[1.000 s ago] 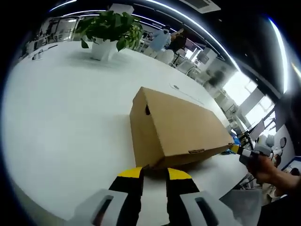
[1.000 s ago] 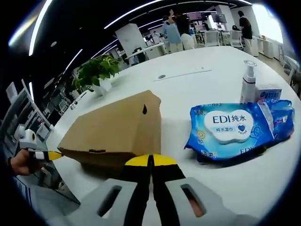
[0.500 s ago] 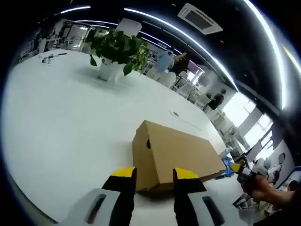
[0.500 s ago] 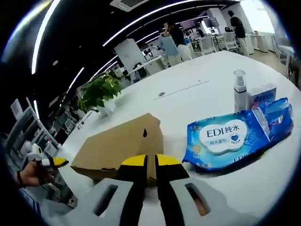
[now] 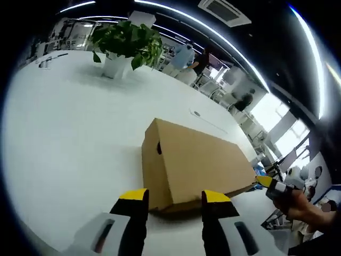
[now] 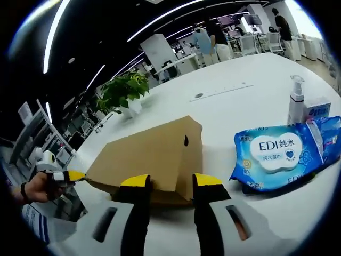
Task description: Operate the shoe box by opening the lid, removing the specified soft item, and placing it in the target area until the item is outside and the box remains undamaged.
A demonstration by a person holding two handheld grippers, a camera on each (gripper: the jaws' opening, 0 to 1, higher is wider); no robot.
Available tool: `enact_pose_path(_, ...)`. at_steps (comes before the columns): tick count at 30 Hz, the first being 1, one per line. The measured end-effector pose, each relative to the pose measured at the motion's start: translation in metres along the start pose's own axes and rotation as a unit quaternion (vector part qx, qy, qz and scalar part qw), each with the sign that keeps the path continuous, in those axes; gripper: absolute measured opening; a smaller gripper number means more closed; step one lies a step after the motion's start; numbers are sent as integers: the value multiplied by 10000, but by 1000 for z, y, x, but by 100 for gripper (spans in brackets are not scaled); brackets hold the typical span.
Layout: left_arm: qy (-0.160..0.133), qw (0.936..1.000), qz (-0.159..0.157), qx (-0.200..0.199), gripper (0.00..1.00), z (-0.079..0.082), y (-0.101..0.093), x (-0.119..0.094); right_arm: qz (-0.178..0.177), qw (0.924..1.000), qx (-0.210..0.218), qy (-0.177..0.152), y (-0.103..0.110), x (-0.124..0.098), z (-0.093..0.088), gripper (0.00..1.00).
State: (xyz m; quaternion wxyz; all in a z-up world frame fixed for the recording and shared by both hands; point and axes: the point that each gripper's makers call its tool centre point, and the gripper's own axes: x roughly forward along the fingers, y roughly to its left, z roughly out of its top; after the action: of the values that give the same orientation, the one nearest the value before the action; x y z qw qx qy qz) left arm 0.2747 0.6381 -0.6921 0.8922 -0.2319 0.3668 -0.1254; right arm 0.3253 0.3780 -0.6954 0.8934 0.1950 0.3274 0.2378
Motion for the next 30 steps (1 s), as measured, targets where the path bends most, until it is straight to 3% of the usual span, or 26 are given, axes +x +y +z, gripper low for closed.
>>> enact_pose_path(7,141,9998,1,-125,38,-10,5,4,-90,9999,133,-24,-6,3,-8,27)
enact_pose_path(20,218,9995,-164,-132,34,-8,1,8,-65,9999,111,-55,-5,4,-9,27)
enact_pose_path(30,252,9995,-167,-27,35,9,-2,30,-215,9997,127,-66,-12,5,-3,27)
